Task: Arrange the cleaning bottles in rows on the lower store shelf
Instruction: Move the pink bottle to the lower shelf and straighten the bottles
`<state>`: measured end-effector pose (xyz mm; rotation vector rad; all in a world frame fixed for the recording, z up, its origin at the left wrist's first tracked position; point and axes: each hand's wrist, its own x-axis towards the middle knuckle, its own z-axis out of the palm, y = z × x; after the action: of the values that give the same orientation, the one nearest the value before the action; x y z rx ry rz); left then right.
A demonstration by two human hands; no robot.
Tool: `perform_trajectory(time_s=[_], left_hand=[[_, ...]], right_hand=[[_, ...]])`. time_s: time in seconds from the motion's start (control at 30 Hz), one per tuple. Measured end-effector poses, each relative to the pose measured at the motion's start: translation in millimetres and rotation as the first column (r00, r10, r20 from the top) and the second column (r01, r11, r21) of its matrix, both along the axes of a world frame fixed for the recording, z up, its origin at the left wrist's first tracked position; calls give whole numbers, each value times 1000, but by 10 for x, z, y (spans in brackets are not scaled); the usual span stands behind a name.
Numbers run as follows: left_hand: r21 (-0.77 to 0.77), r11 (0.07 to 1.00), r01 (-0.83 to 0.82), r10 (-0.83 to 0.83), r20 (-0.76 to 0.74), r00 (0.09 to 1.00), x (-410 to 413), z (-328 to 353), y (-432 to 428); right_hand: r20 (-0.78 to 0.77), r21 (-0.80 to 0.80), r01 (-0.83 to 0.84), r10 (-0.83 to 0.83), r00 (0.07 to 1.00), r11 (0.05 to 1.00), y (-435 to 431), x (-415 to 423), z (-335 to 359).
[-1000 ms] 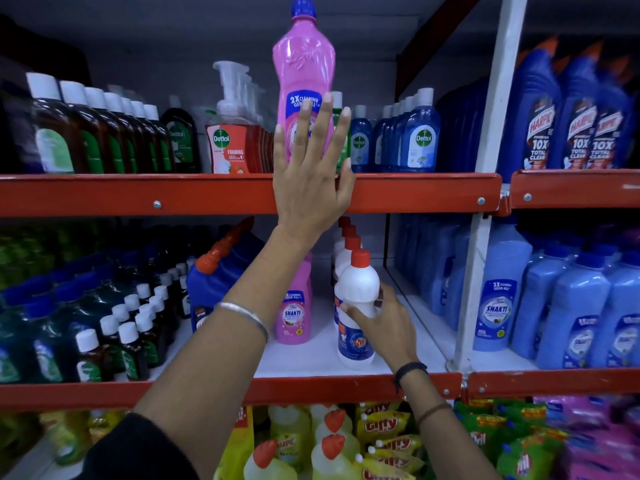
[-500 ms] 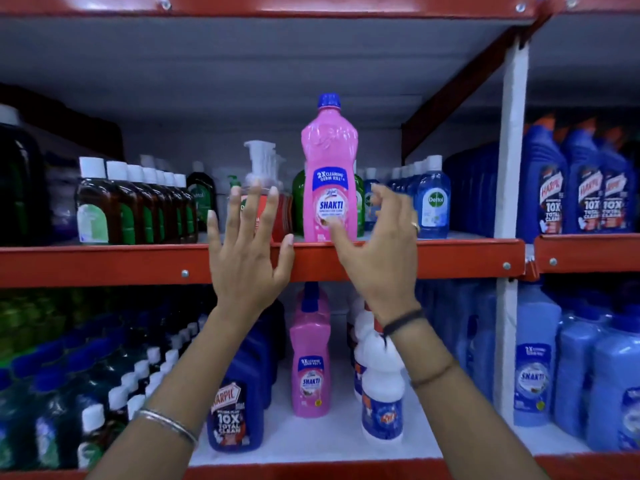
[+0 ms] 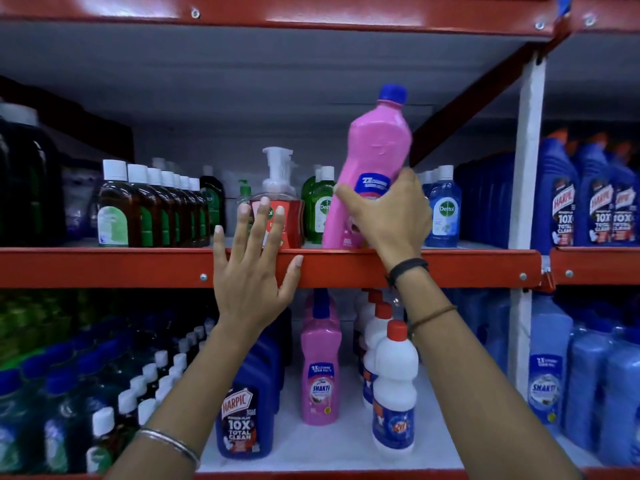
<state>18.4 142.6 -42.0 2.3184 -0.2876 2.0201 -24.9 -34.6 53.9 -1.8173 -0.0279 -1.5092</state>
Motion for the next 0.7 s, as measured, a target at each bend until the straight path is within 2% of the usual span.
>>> perform_trajectory(time_s=[0.13, 0.23, 0.5, 0.7], left_hand=[[-1, 1000, -2, 2, 3, 1000, 8, 0, -9], [-4, 1000, 3, -3, 17, 1000, 13, -10, -9], [-9, 1000, 27, -27, 33, 999, 32, -10, -12], [5, 1000, 26, -26, 61, 998, 39, -14, -7]], right_hand=[[184, 159, -16, -14, 983, 987, -181, -223, -10], [249, 195, -19, -30, 968, 981, -319, -412, -25], [150, 129, -98, 79, 986, 987, -291, -627, -862], [-21, 122, -86, 89, 996, 989, 36, -394, -1716]])
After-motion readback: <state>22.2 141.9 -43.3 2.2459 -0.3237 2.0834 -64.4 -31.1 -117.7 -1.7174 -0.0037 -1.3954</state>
